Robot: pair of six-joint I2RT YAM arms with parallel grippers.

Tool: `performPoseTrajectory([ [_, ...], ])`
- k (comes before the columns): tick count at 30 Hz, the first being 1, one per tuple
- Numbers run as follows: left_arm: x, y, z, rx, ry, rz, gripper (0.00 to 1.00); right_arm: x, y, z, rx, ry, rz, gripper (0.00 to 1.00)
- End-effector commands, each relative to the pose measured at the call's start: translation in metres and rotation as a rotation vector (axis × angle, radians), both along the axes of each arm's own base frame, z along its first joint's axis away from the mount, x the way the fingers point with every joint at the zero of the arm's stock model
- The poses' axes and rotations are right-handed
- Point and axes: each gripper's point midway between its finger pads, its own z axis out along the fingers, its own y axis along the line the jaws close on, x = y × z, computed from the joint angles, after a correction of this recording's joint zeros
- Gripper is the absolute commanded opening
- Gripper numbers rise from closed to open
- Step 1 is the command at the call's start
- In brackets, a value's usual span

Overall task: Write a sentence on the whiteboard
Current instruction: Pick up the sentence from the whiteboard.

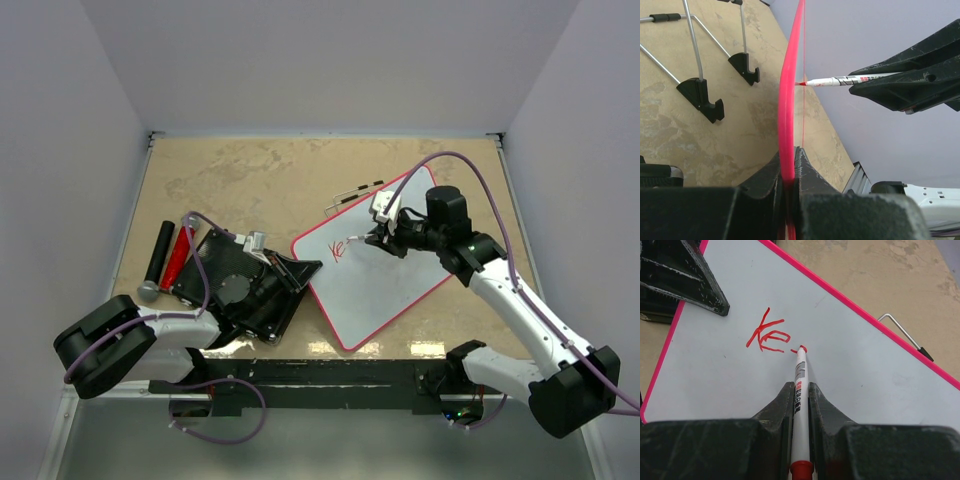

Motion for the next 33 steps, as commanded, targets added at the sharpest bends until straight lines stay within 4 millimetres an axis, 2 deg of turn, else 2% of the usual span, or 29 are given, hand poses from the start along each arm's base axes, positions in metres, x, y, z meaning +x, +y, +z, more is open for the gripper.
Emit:
performPoseTrajectory([
  [1, -0.001, -0.006, 0.032, -0.026, -0.142, -0.02, 0.0, 0.001, 0.006, 0.005, 0.018, -0.009, 0.034, 0.0],
  [13, 0.0, -0.005, 0.032, -0.022, -0.143, -0.017, 0.0, -0.015, 0.0, -0.008, -0.032, 0.019, 0.086, 0.0],
  [22, 0.0, -0.005, 0.032, -0.022, -0.145, -0.018, 0.0, -0.014, -0.011, -0.014, -0.062, 0.015, 0.022, 0.0],
  [29, 0.0, -0.006, 0.032, -0.02, -0.144, -0.02, 0.0, -0.007, -0.015, -0.003, -0.044, -0.017, -0.029, 0.0],
  [33, 0.0, -0.005, 0.032, -0.019, -0.145, -0.018, 0.0, -0.004, -0.016, 0.016, 0.002, -0.055, -0.021, 0.0],
])
